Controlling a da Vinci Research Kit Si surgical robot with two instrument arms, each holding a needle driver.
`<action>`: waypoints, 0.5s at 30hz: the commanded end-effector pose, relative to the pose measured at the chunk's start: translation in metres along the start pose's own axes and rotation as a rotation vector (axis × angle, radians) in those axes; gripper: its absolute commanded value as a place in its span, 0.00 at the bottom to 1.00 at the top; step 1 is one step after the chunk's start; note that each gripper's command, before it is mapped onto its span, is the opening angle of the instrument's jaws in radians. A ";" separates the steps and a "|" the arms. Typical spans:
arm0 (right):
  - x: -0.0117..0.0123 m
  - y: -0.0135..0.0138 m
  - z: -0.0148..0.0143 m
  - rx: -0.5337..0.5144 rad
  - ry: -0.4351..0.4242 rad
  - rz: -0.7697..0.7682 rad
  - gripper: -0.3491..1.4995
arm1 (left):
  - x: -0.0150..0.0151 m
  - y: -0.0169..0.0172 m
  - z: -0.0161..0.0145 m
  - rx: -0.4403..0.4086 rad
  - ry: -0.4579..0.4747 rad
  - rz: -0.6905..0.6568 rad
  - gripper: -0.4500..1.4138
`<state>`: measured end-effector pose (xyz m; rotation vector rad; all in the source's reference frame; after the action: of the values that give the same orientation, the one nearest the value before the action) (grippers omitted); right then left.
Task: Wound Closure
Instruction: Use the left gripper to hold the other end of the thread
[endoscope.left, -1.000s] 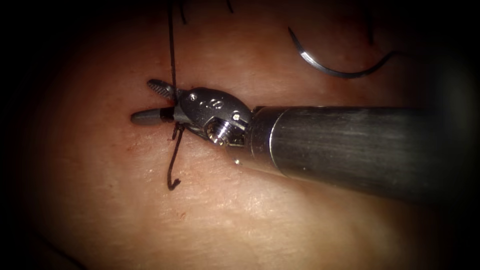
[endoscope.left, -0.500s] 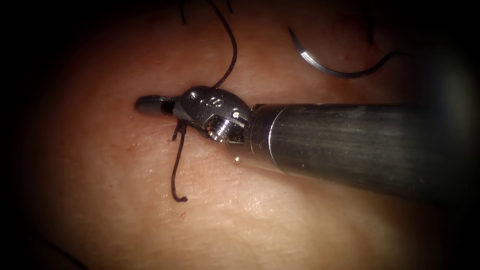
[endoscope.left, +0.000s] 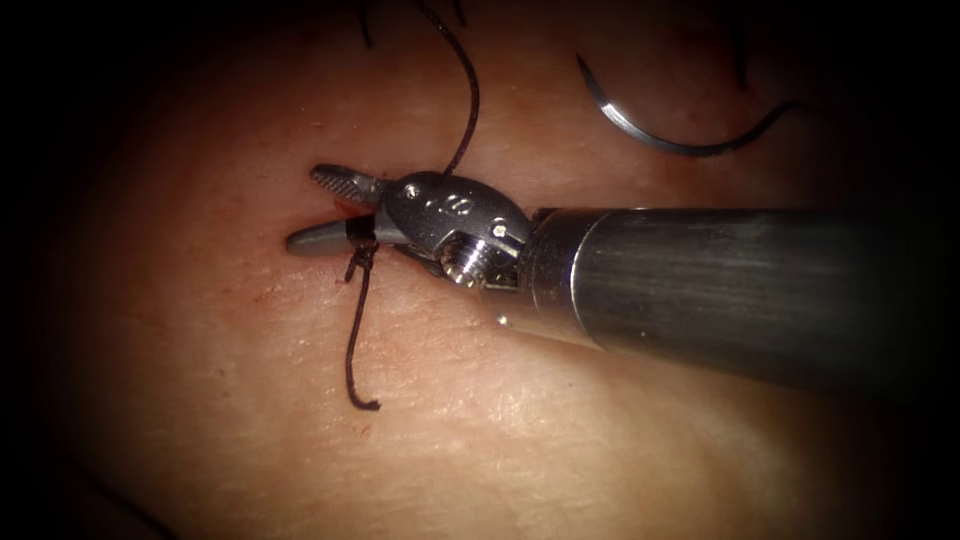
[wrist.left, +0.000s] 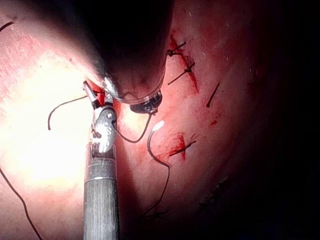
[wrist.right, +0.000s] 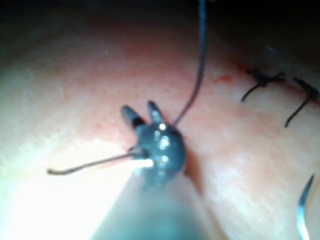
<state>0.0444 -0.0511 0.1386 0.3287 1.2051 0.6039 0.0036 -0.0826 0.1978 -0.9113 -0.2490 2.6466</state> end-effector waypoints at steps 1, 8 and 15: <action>0.0000 0.0008 -0.0010 -0.016 -0.003 -0.011 0.72 | -0.0003 0.0000 0.0010 0.001 0.000 0.002 0.00; 0.0004 0.0032 -0.0081 -0.090 -0.025 -0.042 0.74 | -0.0023 -0.0012 0.0035 0.027 0.009 0.010 0.00; -0.0001 0.0050 -0.0147 -0.157 -0.030 -0.043 0.74 | -0.0055 -0.0012 0.0073 0.042 0.042 -0.025 0.00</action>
<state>0.0284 -0.0483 0.1357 0.1721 1.1197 0.6579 0.0039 -0.0842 0.2081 -0.9508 -0.1928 2.5780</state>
